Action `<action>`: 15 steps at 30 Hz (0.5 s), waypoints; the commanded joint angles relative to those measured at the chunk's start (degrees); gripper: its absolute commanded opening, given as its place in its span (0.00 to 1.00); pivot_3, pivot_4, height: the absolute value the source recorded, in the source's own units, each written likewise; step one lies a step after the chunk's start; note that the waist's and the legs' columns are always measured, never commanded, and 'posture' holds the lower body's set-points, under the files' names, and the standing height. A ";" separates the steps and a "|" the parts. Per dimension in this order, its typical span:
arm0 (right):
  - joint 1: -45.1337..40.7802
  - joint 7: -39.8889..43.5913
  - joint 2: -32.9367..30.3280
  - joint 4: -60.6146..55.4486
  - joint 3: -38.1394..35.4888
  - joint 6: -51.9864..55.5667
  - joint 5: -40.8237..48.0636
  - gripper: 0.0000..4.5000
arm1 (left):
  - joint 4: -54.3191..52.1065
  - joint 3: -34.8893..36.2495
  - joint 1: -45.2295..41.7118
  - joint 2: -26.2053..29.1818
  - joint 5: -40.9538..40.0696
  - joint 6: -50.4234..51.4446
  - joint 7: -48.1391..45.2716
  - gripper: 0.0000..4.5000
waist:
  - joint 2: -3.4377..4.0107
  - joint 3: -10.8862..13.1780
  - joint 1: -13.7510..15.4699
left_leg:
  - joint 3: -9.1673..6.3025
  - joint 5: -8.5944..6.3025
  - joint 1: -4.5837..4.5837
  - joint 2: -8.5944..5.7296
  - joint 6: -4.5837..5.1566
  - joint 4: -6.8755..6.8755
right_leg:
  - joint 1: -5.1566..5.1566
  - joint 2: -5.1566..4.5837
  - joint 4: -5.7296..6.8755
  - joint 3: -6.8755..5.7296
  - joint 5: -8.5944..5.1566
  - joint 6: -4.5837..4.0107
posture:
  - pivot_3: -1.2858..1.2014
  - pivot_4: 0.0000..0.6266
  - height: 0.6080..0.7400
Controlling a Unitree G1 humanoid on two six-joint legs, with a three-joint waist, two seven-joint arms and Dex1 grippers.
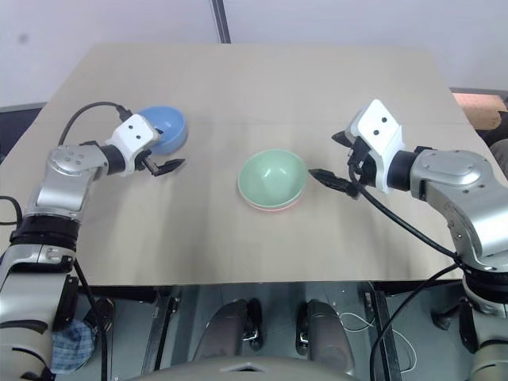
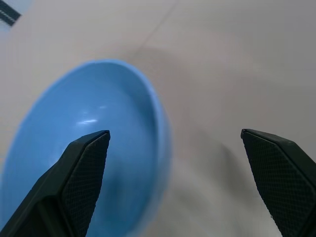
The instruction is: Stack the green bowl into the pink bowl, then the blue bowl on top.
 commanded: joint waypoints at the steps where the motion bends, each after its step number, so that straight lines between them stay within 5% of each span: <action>1: -0.24 -0.61 0.01 -2.07 -2.89 -0.47 2.30 0.99 | 2.41 -0.57 -1.47 1.03 2.17 -1.11 1.05 1.00 | 0.00 0.00 -0.06 | 0.01 0.00 0.01 0.00 0.00 0.00 | 0.00 0.01 0.01 0.00 0.00 0.00 | 0.52 0.24 0.99; 14: -2.18 -3.29 1.77 -2.63 -7.16 1.70 12.84 0.99 | 4.49 -2.43 -1.24 0.86 4.45 -1.19 -1.74 1.00 | -0.01 -0.01 0.10 | -0.02 0.00 0.01 0.01 0.00 0.05 | 0.01 0.00 0.04 -0.01 0.01 0.00 | 0.52 0.24 0.99; 15: -2.22 -3.25 1.42 -2.57 -7.34 1.75 13.38 1.00 | 4.61 -2.37 -1.18 0.80 4.21 -1.25 -2.18 0.95 | -0.01 -0.01 0.10 | -0.01 0.00 0.01 0.01 0.00 0.05 | 0.01 -0.01 0.04 0.00 0.01 0.00 | 0.52 0.24 0.99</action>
